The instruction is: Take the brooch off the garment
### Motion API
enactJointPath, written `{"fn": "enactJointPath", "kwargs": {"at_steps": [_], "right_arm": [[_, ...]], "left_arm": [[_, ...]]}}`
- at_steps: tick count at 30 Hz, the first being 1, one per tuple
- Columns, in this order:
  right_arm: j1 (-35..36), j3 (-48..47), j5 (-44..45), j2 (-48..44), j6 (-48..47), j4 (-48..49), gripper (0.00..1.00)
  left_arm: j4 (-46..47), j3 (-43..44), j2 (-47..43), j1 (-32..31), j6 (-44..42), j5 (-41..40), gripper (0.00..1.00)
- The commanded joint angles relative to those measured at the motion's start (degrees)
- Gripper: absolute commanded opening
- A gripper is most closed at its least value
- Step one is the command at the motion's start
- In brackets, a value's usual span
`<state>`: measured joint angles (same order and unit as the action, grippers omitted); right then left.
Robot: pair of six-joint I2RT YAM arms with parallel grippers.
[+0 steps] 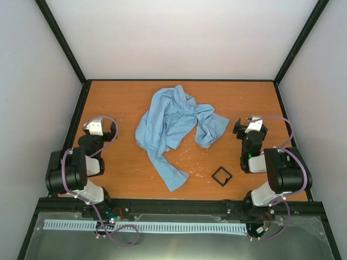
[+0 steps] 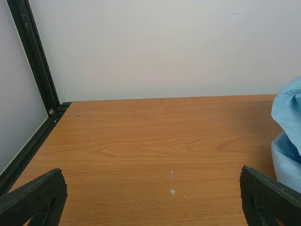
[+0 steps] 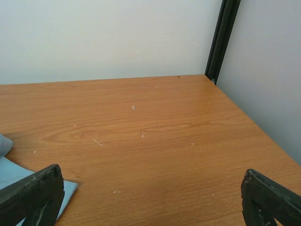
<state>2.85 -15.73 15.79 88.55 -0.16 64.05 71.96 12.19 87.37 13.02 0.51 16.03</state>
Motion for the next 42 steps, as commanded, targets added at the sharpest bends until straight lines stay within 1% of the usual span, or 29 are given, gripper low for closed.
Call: {"fn": "enactJointPath", "kwargs": {"at_steps": [1,13,15,16,17,18,20,21,23,24,27,29,30,31,32,34,35,38,40,42], "right_arm": [[-0.48,-0.12,0.21,0.0,-0.37,1.1,1.0],[-0.48,-0.1,0.2,0.0,-0.36,1.12,1.0],[-0.48,-0.24,0.2,-0.05,-0.41,0.97,1.0],[-0.48,-0.12,0.4,-0.11,-0.31,1.08,1.0],[-0.48,-0.33,1.99,-0.56,0.14,0.75,1.0],[-0.48,-0.57,2.55,-1.62,0.74,-1.23,1.0],[-0.44,-0.33,0.52,-2.35,-0.62,-0.61,1.0],[-0.24,-0.7,0.52,-3.98,-0.82,-2.41,1.0],[-0.22,-3.04,3.81,-8.58,0.68,-11.32,1.0],[-0.28,-5.15,6.71,-10.1,2.03,-16.47,1.0],[-0.38,-13.95,14.04,-12.34,7.58,-32.98,1.0],[-0.44,-21.02,19.09,-11.38,16.66,-45.84,1.0],[-0.62,-24.87,20.64,-10.58,24.49,-52.9,1.0],[-1.0,-28.33,19.79,-9.85,27.81,-58.87,1.0],[-1.3,-30.99,16.34,-9.3,28.82,-62.26,1.0],[-1.53,-32.73,7.6,-9.07,27.46,-62.81,1.0],[-1.53,-32.39,3.37,-9.38,26.7,-61.82,1.0],[-1.14,-29.81,-5.49,-11.12,26.12,-57.84,1.0],[0.9,-30.1,-6.69,-10.79,25.35,-58.53,1.0],[4.33,-32.51,-5.24,-9.1,23.74,-62.49,1.0]], "left_arm": [[1.51,1.26,-0.2,-0.01,0.01,-0.08,1.0],[1.35,1.44,-0.11,-0.01,0.06,-0.29,1.0],[-0.66,2.69,-0.62,-0.01,0.33,-0.62,1.0],[-4.05,4.13,-1.7,0.01,0.37,-0.78,1.0],[-9.73,6.58,-2.91,-0.01,0.4,-0.59,1.0],[-17.76,10.73,-4.21,-0.01,-0.09,0.15,1.0],[-34.64,20.14,-4.97,0.01,-4.8,5.69,1.0],[-41.99,24.83,-4.77,-0.01,-6.22,8.14,1.0],[-52.61,32.19,-3.96,0.02,-8.79,12.43,1.0],[-57.12,35.22,-3.44,-0.05,-10.32,16.26,1.0],[-69.29,44.89,-1.33,-0.57,-12.76,22.97,1.0],[-75.61,50.17,0.63,-2.12,-14.19,24.18,1.0],[-79.07,52.58,2.33,-3.12,-14.98,24.57,1.0],[-82.86,55.15,3.63,-4.29,-16.11,24.79,1.0],[-86.2,57.3,4.94,-5.75,-17.27,24.77,1.0],[-89.89,59.71,6.97,-8.64,-18.99,24.12,1.0],[-90.49,59.99,7.54,-10.48,-19.65,23.56,1.0],[-90.12,58.89,9.04,-14.44,-21.12,21.67,1.0],[-89.23,58.12,10.75,-16.49,-20.38,20.82,1.0],[-89.13,58.16,12.62,-17.97,-20.04,20.83,1.0]]}}
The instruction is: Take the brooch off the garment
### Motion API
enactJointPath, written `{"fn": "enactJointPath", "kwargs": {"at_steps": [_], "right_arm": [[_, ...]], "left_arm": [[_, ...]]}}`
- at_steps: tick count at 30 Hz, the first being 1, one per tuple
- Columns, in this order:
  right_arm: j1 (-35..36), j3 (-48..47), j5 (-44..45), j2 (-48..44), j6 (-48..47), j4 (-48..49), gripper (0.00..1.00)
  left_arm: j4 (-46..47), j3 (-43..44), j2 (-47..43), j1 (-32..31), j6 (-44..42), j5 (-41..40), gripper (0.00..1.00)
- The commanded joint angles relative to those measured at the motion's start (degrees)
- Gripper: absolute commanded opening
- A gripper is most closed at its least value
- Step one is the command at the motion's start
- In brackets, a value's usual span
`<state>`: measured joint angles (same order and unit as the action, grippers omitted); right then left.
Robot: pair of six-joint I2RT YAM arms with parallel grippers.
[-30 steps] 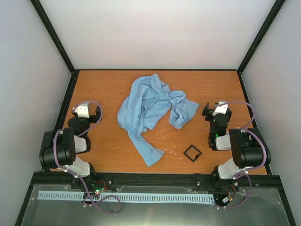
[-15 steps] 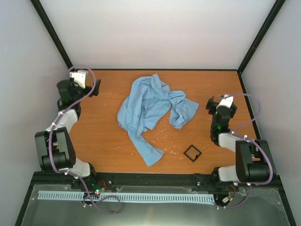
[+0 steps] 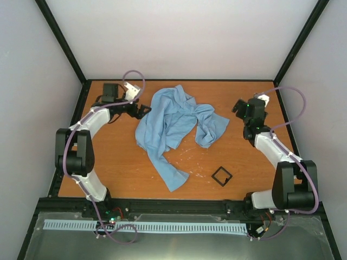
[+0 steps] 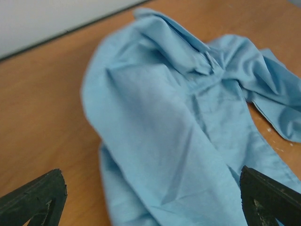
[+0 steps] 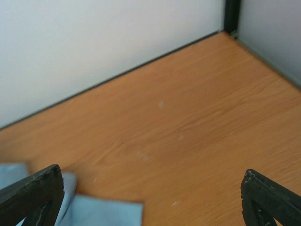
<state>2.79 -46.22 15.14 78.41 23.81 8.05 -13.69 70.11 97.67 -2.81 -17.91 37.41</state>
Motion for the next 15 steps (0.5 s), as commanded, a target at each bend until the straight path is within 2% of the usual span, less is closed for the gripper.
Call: {"fn": "enactJointPath", "kwargs": {"at_steps": [1,8,12,15], "right_arm": [[6.32,-3.45,-3.62,1.96,-0.86,-8.63,1.0],[21.1,-5.69,-0.16,5.98,-0.83,-14.09,1.0],[27.96,-6.77,1.59,9.95,-0.22,-16.27,1.0],[30.09,-8.32,2.46,13.01,0.29,-18.74,0.98]], "left_arm": [[-3.29,0.22,2.95,-2.83,-1.6,-0.65,1.0],[0.98,-0.84,6.21,-4.31,0.24,-4.33,0.99],[-0.94,2.19,11.38,-4.4,1.3,-6.62,0.91],[-2.53,6.02,15.17,-4.4,2.1,-7.4,0.86]]}}
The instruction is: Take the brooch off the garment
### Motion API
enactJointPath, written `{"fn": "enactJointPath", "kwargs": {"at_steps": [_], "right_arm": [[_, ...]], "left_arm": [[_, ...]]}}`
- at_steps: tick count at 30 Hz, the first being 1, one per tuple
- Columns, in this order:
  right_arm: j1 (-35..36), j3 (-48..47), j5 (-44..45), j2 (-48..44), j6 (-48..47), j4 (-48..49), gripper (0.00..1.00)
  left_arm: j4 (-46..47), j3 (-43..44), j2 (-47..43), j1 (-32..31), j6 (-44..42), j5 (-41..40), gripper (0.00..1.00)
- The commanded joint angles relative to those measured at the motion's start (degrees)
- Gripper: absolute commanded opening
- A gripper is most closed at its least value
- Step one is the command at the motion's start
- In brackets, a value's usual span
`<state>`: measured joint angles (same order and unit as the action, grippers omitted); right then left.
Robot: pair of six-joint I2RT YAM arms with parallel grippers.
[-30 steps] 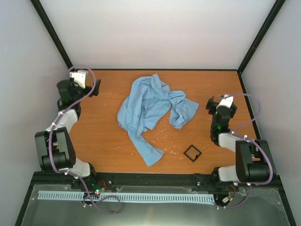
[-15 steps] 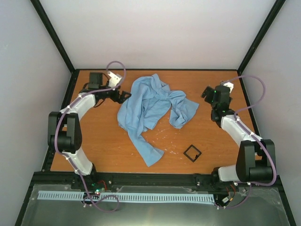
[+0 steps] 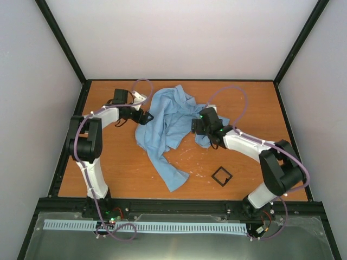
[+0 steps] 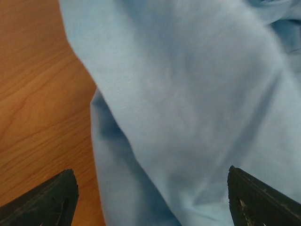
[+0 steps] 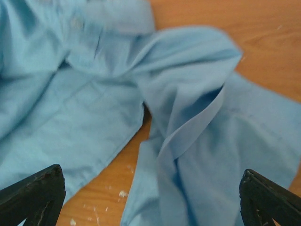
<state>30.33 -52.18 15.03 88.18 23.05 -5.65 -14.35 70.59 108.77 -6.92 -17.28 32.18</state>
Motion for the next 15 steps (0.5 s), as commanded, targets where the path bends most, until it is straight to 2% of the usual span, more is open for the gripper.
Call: {"fn": "enactJointPath", "kwargs": {"at_steps": [1,4,9,11,15], "right_arm": [[2.82,-2.27,2.61,3.79,1.18,-5.22,0.97],[2.9,-1.67,2.7,4.81,1.56,-5.2,0.95],[2.9,-1.64,3.1,6.21,0.9,-6.02,0.92],[2.81,-2.04,3.23,7.1,0.64,-6.39,0.91],[2.17,-2.83,2.77,8.63,1.13,-7.56,0.91]], "left_arm": [[-2.93,7.04,5.44,-0.28,1.93,-1.33,0.85],[-6.67,12.26,8.82,-0.29,3.11,2.2,0.77],[-9.42,17.04,10.96,-0.29,4.14,5.97,0.48],[-9.47,17.36,10.71,-0.29,4.27,6.71,0.43],[-10.64,18.74,12.03,-0.29,4.28,8.22,0.42]]}}
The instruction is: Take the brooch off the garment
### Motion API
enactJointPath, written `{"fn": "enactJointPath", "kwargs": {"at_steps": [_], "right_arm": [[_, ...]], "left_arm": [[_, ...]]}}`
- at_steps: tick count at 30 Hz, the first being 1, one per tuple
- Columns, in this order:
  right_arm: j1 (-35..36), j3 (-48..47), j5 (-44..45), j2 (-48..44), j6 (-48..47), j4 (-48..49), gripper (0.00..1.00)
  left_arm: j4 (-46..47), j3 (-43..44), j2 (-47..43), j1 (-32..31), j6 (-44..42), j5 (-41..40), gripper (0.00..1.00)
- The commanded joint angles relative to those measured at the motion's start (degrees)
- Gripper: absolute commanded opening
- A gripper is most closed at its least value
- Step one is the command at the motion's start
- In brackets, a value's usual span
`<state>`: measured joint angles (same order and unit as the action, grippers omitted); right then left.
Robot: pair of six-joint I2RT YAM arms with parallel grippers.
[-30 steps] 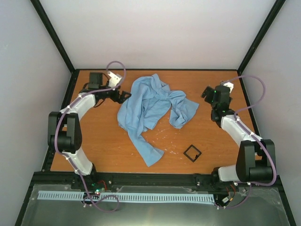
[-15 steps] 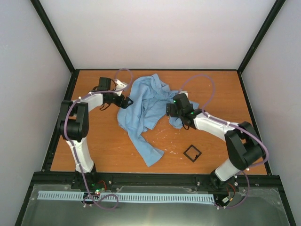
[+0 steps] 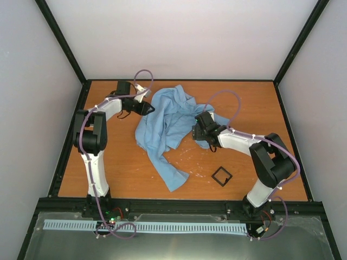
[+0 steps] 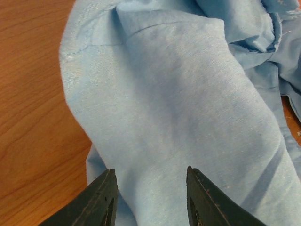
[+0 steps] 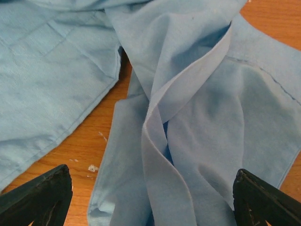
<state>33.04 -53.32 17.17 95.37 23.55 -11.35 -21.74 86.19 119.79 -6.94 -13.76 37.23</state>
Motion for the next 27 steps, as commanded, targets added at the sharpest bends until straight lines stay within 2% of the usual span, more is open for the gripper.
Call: {"fn": "enactJointPath", "kwargs": {"at_steps": [1,6,10,14,15,16,17,18,23,27], "right_arm": [[-0.78,-1.57,0.51,1.53,0.88,-1.98,0.91],[-1.6,-0.16,0.23,0.49,1.47,-2.07,0.9],[-2.23,0.73,-0.3,-0.01,1.82,-2.29,0.9],[-3.03,1.9,-1.04,-0.75,2.35,-1.63,0.88],[-3.17,2.1,-1.16,-0.8,2.53,-1.5,0.87],[-3.38,2.2,-1.25,-0.8,2.67,-1.44,0.85],[-3.48,2.37,-1.41,-0.74,2.79,-1.25,0.83],[-3.64,2.5,-1.55,-0.65,2.88,-1.06,0.81],[-4.26,2.24,-1.42,0.35,2.93,-1.23,0.73],[-6.14,1.94,-1.68,0.33,3.13,-1.62,0.59]], "left_arm": [[-3.71,3.79,1.69,-0.27,0.89,3.12,0.42],[-4.7,6.03,4.32,-0.27,0.92,2.73,0.45],[-5.25,8.13,5.13,-0.27,2.33,4.72,0.4],[-5.2,9.18,5.44,-0.27,2.6,4.33,0.4],[-5.47,9.47,5.64,-0.27,2.55,4.51,0.3],[-6.02,9.81,5.95,-0.27,2.64,5.04,0.24],[-6.49,10.19,6.16,-0.27,2.87,5.94,0.11],[-6.89,10.53,6.26,-0.27,3.12,6.7,0.03],[-9.02,11.15,3.55,-0.27,2.69,8.32,0.01],[-9.4,10.77,-2.37,-0.27,-0.04,4.78,0.01]]}}
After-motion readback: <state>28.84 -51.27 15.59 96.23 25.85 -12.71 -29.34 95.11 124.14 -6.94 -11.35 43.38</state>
